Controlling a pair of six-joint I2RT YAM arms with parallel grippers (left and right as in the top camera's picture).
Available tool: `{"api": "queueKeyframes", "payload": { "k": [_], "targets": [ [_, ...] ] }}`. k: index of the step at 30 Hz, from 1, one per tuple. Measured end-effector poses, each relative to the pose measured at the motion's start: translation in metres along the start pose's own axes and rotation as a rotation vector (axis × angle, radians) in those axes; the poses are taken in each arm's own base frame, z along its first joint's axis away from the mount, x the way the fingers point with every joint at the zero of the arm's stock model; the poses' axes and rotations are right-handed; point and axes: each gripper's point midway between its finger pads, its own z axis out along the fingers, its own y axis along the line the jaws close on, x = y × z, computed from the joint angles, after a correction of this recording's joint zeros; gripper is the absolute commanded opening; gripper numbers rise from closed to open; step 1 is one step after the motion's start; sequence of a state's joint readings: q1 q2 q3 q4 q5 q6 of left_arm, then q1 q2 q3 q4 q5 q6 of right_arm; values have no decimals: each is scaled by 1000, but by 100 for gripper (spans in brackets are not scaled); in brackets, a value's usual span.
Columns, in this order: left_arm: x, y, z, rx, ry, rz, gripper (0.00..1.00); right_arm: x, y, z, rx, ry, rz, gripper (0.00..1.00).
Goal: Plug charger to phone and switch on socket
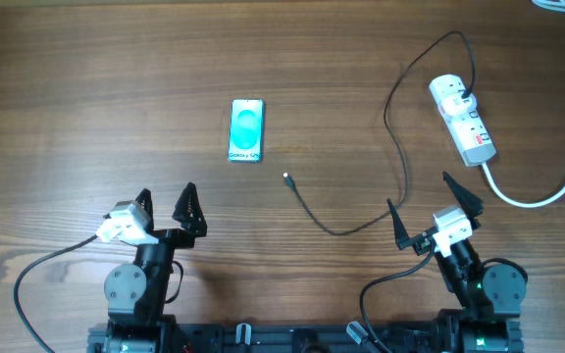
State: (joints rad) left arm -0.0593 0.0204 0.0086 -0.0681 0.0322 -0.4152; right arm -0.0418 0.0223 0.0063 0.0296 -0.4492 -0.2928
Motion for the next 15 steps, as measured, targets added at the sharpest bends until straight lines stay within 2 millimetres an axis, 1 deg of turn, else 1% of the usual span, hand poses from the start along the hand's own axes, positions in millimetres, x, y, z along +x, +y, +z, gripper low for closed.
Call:
{"api": "queueKeyframes", "payload": {
  "k": [3,4,8,15],
  "targets": [
    [0,0,0,0,0,0,100,0,0,0,0,0,0,100],
    [0,0,0,0,0,0,100,0,0,0,0,0,0,98],
    [0,0,0,0,1,0,100,0,0,0,0,0,0,100],
    [0,0,0,-1,1,0,100,0,0,0,0,0,0,100]
  ]
}}
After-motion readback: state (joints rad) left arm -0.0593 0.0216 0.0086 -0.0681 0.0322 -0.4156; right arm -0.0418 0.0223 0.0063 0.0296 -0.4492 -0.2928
